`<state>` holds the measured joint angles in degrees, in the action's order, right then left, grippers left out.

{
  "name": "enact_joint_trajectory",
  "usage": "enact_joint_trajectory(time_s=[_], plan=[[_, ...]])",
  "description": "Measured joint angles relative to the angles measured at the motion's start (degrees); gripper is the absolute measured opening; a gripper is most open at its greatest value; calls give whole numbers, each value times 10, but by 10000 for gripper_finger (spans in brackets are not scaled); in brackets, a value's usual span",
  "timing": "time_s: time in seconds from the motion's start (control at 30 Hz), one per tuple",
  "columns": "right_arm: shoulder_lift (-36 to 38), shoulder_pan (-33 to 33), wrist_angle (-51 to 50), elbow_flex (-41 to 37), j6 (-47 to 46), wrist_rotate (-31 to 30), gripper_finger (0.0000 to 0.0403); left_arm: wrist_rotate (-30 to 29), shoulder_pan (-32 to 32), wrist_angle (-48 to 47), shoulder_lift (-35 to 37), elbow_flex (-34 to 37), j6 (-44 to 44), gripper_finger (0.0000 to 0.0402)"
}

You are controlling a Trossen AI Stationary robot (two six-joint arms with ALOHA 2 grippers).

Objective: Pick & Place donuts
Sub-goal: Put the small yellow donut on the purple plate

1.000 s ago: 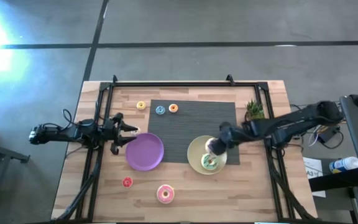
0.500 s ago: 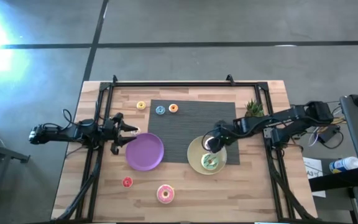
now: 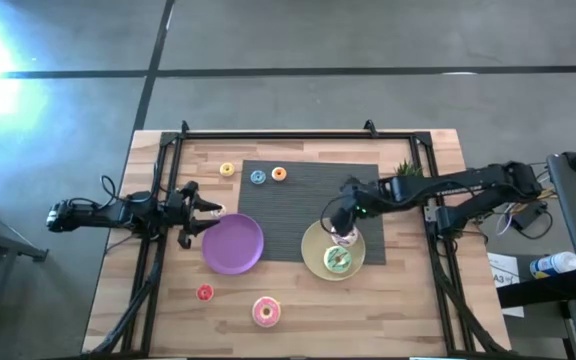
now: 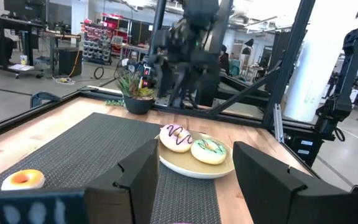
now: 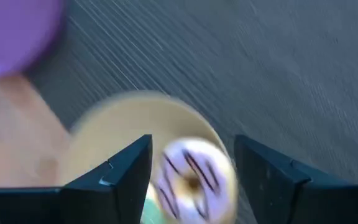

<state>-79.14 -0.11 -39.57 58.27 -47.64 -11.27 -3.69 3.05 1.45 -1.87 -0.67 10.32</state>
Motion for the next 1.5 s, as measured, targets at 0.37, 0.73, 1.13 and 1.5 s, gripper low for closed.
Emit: enact_joint_trajectory(time_s=[0.37, 0.73, 1.13, 1.5], plan=[[-203, -142, 28, 173, 66, 88, 217, 0, 0, 0, 0, 0, 0, 180], [-268, -170, -22, 288, 183, 115, 214, -1, 0, 67, 0, 0, 137, 180], [-251, -161, -47, 257, 178, 112, 214, -191, -3, 168, -2, 0, 480, 179], [-251, -158, -48, 257, 178, 113, 214, -354, -5, 102, -55, -29, 530, 178]])
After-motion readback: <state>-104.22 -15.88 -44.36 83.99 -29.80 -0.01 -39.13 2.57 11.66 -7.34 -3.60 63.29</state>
